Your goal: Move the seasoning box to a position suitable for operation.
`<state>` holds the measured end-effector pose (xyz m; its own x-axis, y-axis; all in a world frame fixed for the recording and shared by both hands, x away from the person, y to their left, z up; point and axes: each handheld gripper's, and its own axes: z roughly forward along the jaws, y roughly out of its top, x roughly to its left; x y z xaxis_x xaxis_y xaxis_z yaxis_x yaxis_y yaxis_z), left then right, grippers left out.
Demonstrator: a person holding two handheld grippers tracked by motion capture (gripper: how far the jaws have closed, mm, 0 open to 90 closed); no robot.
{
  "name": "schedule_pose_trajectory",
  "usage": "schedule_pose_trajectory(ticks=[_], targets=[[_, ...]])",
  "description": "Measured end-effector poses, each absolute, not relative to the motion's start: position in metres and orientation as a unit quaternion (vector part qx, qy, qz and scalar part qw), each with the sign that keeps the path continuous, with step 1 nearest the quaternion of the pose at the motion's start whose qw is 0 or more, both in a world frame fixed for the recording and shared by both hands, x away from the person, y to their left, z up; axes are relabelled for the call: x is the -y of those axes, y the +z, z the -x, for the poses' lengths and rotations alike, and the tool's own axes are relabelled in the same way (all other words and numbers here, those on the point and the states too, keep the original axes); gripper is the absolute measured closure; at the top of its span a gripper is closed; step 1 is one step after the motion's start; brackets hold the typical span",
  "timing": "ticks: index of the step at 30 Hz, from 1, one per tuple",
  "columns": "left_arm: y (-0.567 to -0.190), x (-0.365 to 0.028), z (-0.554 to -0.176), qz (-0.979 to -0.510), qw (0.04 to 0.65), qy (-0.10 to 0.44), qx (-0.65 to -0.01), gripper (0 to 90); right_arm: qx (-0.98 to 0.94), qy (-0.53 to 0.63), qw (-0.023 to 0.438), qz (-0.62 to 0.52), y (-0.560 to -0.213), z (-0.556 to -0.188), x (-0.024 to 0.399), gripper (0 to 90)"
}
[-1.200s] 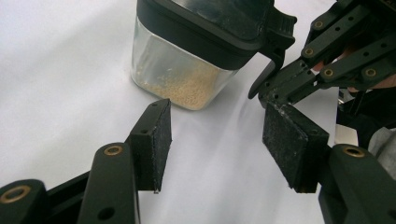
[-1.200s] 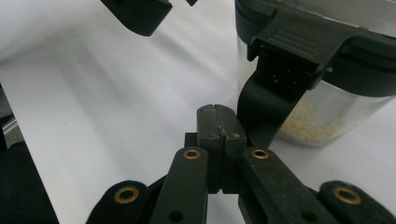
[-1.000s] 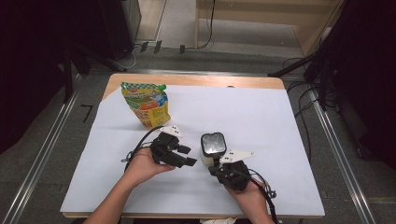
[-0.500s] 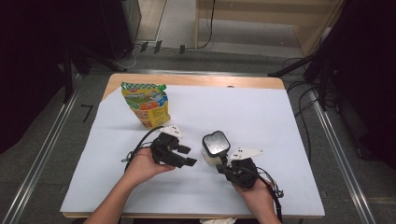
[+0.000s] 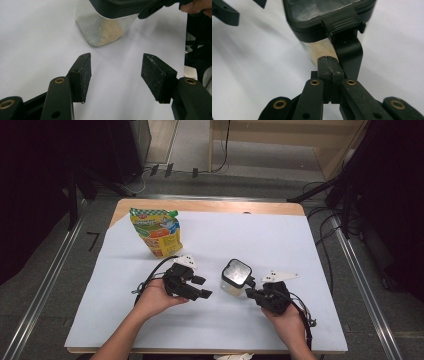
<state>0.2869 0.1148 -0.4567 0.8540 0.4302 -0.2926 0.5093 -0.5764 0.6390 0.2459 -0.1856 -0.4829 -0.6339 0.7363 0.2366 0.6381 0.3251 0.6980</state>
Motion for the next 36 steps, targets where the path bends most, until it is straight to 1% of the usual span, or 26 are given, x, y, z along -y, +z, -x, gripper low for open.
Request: schedule_pose_trajectory(ticks=[11,16,19,22,25,33,36], targets=[[-0.457,-0.103,-0.293,-0.890,0.376,-0.052,-0.252,42.4,-0.808,0.393,0.064,-0.434,-0.481,-0.263,0.204,90.0],[-0.457,-0.098,-0.302,-0.882,0.395,-0.069,-0.249,37.6,-0.808,0.389,0.068,-0.437,-0.480,-0.275,0.209,90.0],[-0.455,-0.095,-0.304,-0.885,0.396,-0.066,-0.238,35.0,-0.810,0.387,0.069,-0.435,-0.481,-0.283,0.210,90.0],[-0.453,-0.089,-0.307,-0.884,0.400,-0.062,-0.236,34.2,-0.815,0.381,0.076,-0.430,-0.480,-0.288,0.211,90.0],[-0.453,-0.085,-0.309,-0.885,0.397,-0.064,-0.235,32.3,-0.812,0.386,0.065,-0.433,-0.479,-0.294,0.214,90.0],[-0.449,-0.066,-0.323,-0.890,0.392,-0.074,-0.221,25.7,-0.818,0.384,0.056,-0.424,-0.468,-0.291,0.225,90.0],[-0.450,-0.061,-0.328,-0.890,0.394,-0.076,-0.218,23.8,-0.808,0.390,0.067,-0.436,-0.461,-0.288,0.235,90.0]])
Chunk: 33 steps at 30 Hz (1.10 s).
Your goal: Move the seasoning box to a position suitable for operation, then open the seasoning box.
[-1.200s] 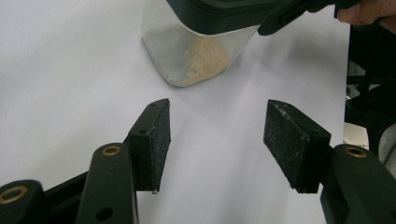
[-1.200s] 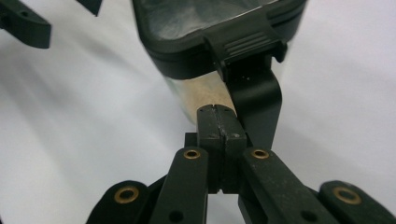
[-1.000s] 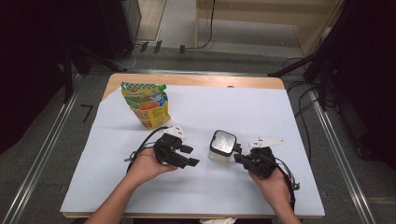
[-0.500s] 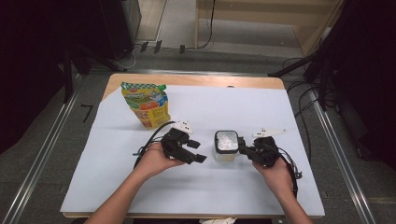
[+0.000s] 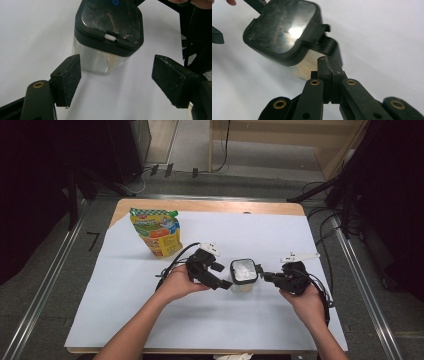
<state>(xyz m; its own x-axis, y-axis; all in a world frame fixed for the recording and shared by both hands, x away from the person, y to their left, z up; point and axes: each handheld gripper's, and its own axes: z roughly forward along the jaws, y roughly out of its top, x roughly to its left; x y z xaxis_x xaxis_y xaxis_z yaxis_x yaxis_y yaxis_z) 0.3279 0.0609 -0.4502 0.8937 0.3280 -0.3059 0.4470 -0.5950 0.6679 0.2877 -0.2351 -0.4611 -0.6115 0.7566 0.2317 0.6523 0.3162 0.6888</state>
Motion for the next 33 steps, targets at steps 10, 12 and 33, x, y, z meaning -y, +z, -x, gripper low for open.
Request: schedule_pose_trajectory(ticks=[10,12,33], targets=[[-0.459,-0.045,-0.333,-0.896,0.385,-0.064,-0.210,22.0,-0.802,0.385,0.082,-0.450,-0.467,-0.297,0.238,90.0],[-0.462,-0.043,-0.334,-0.899,0.379,-0.063,-0.209,22.1,-0.802,0.386,0.085,-0.447,-0.468,-0.299,0.236,90.0],[-0.460,-0.030,-0.331,-0.904,0.371,-0.030,-0.211,17.1,-0.802,0.382,0.092,-0.450,-0.470,-0.300,0.231,90.0]])
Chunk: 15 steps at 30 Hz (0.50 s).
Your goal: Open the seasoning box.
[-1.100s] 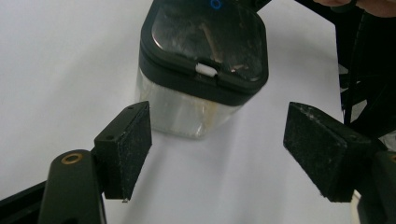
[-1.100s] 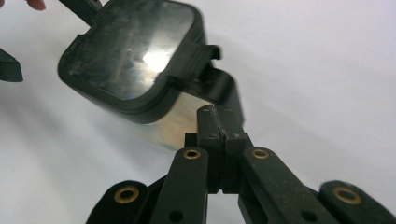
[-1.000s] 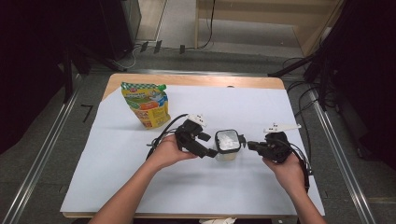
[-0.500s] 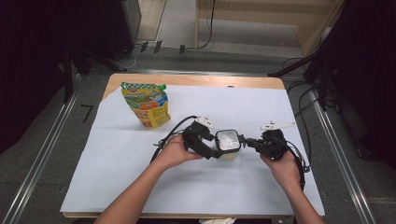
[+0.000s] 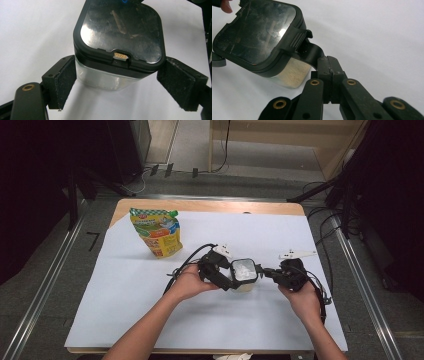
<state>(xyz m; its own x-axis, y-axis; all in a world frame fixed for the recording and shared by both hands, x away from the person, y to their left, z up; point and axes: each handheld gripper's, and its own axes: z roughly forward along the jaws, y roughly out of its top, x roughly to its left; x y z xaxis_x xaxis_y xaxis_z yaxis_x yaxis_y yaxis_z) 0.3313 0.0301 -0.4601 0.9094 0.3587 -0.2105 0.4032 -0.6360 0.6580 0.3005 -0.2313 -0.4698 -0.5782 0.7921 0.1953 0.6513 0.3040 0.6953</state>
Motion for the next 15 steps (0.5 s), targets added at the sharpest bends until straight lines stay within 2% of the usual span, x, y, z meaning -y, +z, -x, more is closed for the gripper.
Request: schedule_pose_trajectory(ticks=[15], targets=[[-0.4505,-0.0282,-0.3306,-0.906,0.367,-0.021,-0.209,17.9,-0.802,0.381,0.092,-0.452,-0.4697,-0.2999,0.2308,90.0]])
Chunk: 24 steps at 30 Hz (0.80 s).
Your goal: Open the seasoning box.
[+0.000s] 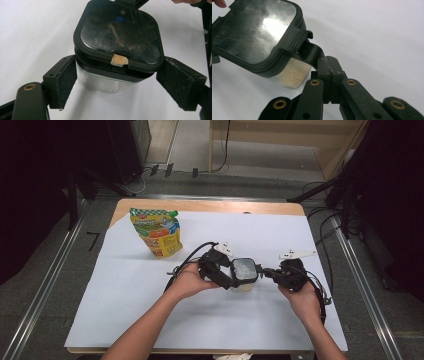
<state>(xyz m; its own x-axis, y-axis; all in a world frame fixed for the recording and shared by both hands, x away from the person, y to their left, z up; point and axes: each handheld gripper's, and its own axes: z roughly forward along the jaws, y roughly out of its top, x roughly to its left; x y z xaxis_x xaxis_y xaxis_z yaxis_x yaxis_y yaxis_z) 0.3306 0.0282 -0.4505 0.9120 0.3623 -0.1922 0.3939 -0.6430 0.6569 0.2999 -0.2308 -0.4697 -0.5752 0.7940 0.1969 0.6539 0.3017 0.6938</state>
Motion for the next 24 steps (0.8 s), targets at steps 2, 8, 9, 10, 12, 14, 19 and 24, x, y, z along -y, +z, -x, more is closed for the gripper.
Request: schedule_pose_trajectory(ticks=[2,8,9,10,12,14,19,24], targets=[[-0.449,-0.028,-0.330,-0.907,0.367,-0.020,-0.207,17.9,-0.801,0.381,0.092,-0.452,-0.470,-0.300,0.231,90.0],[-0.443,-0.026,-0.331,-0.910,0.360,-0.015,-0.203,17.9,-0.802,0.381,0.093,-0.451,-0.470,-0.300,0.231,90.0],[-0.443,-0.026,-0.331,-0.910,0.360,-0.015,-0.203,17.8,-0.802,0.381,0.093,-0.451,-0.470,-0.300,0.231,90.0],[-0.441,-0.025,-0.331,-0.913,0.355,-0.013,-0.201,17.9,-0.801,0.381,0.092,-0.453,-0.470,-0.300,0.230,90.0],[-0.440,-0.024,-0.330,-0.912,0.357,-0.009,-0.201,17.9,-0.801,0.381,0.092,-0.452,-0.470,-0.300,0.230,90.0],[-0.438,-0.024,-0.329,-0.912,0.358,-0.006,-0.200,17.9,-0.801,0.381,0.093,-0.452,-0.470,-0.300,0.230,90.0],[-0.426,-0.027,-0.328,-0.908,0.378,-0.022,-0.181,26.6,-0.801,0.381,0.094,-0.452,-0.470,-0.300,0.230,90.0],[-0.419,-0.021,-0.325,-0.910,0.375,-0.038,-0.170,49.7,-0.801,0.385,0.094,-0.448,-0.468,-0.299,0.229,90.0]])
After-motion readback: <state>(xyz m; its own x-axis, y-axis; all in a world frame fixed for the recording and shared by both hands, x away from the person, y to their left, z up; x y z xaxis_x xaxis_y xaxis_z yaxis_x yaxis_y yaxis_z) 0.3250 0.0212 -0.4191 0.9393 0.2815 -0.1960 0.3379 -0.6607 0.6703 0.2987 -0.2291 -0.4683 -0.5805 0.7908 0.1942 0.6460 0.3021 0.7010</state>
